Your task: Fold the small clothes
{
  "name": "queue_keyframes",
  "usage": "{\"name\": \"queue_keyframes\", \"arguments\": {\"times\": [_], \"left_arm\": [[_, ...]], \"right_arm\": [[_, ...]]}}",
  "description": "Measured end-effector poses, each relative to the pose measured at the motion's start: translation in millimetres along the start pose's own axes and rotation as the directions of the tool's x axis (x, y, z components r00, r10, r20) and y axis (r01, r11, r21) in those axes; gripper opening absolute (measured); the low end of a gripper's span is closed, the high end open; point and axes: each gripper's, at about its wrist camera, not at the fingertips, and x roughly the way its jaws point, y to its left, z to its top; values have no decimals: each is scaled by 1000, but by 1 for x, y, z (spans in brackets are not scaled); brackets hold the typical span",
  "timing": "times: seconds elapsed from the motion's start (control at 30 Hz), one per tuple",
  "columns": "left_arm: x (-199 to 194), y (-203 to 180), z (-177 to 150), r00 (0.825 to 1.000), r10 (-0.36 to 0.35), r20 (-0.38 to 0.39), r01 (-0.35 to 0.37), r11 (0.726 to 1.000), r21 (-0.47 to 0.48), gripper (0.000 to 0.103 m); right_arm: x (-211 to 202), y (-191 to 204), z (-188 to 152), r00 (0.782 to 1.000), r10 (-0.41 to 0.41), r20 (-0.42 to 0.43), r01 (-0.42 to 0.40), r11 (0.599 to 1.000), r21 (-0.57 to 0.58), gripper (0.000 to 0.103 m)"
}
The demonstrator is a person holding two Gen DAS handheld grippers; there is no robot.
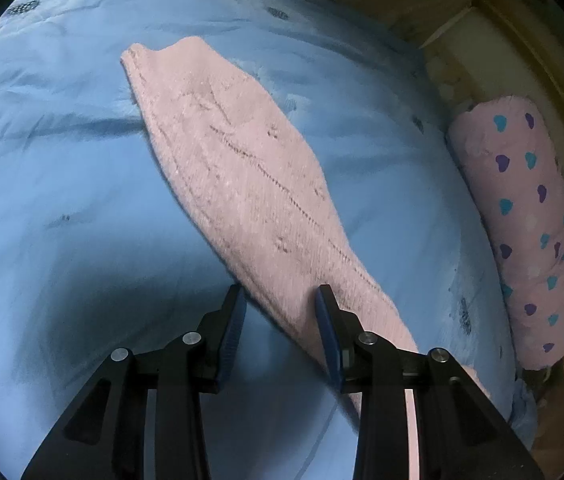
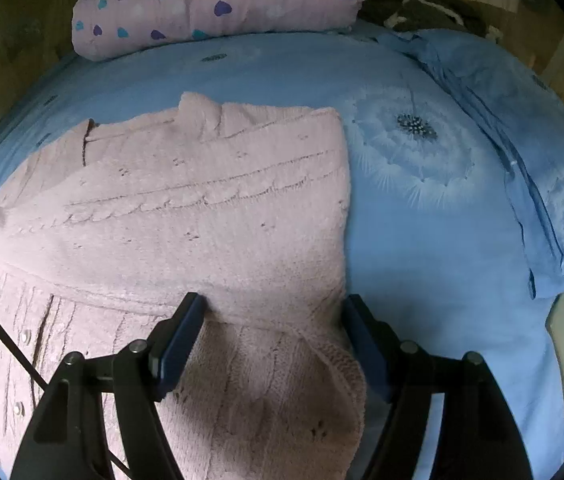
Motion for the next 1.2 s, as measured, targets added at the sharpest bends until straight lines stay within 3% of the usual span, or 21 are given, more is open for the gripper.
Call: {"name": "queue_keyframes", "arguments": {"times": [0.27, 0.33, 0.37, 0.47, 0.6, 0.8, 0.93, 1.03, 1.2], "left_arm": [[7, 16, 8, 992, -111, 58, 117, 988, -105, 29], [9, 18, 12, 988, -142, 62, 149, 981, -122, 21], [10, 18, 13, 987, -151, 56, 157, 980, -122, 4], [3, 20, 15, 982, -180, 60, 186, 976, -114, 2], [-38, 9, 21, 964, -220, 153, 225, 974, -18, 1], [-101, -28, 19, 911, -347, 224, 312, 933, 178, 1], [-125, -72, 9, 880, -441, 178, 371, 870, 324, 1], [-142, -109, -6, 847, -520, 112, 430, 794, 429, 1], [-168, -182, -63, 784, -619, -53, 519, 605, 604, 1]], "right_arm": [[6, -3, 1, 1000, 7, 11, -8, 998, 57, 75], [7, -4, 0, 1000, 15, 12, -16, 997, 74, 76], [7, -5, 0, 1000, 19, 13, -21, 996, 83, 76], [7, -6, 0, 1000, 24, 15, -25, 996, 91, 76], [7, -7, 0, 1000, 22, 19, -24, 996, 90, 75], [2, -7, 0, 999, 29, 33, -32, 995, 97, 76], [-4, -7, 1, 998, 41, 49, -46, 993, 106, 75], [-10, -7, 2, 996, 53, 65, -60, 992, 110, 75], [-19, -8, 3, 994, 67, 89, -77, 990, 118, 75]]}}
